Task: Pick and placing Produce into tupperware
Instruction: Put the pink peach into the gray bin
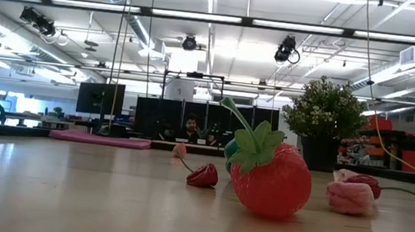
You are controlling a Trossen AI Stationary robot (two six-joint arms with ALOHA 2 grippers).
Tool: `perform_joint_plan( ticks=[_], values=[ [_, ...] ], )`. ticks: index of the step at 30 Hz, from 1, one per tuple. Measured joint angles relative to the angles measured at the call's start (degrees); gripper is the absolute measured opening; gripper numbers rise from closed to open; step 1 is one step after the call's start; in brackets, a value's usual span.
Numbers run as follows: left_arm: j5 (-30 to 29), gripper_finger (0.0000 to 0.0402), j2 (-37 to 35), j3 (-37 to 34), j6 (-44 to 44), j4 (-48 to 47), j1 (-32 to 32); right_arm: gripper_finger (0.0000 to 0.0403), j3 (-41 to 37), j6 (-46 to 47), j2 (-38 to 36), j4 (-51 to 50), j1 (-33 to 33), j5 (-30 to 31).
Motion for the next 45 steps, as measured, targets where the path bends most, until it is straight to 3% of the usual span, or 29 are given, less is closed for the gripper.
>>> perform_joint_plan(
  ticks=[5,11,14,18,23,29,37,45],
  values=[
    [2.21,0.0015,5.78,-0.02,1.38,0.44,0.00,0.0110,-16.36,6.55,-13.61,6.08,2.84,7.72],
    [5.00,0.0035,14.29,-0.06,2.96,1.28,1.61,0.0110,-45.85,20.34,-33.09,21.70,6.66,14.78],
    [10.08,0.0052,17.86,-0.08,5.34,2.21,4.23,0.0109,-60.77,24.78,-41.98,31.53,8.51,15.27],
    [11.18,0.0081,21.92,-0.10,12.44,5.97,8.24,0.0110,-77.83,27.44,-51.25,46.41,10.07,15.31],
    [11.67,0.0122,25.22,-0.10,21.78,12.71,13.66,0.0111,-93.37,24.86,-54.94,64.31,10.12,14.87],
    [11.97,0.0165,26.38,-0.10,29.05,14.47,19.64,0.0111,-99.60,24.63,-51.48,73.14,9.98,15.71],
    [15.98,0.0179,26.78,-0.10,37.08,18.72,26.40,0.0111,-95.55,18.99,-48.61,74.56,9.98,16.94],
    [17.36,0.0178,27.94,-0.12,41.86,19.87,29.06,0.0111,-92.60,14.02,-48.47,74.59,8.72,16.86]
  ],
)
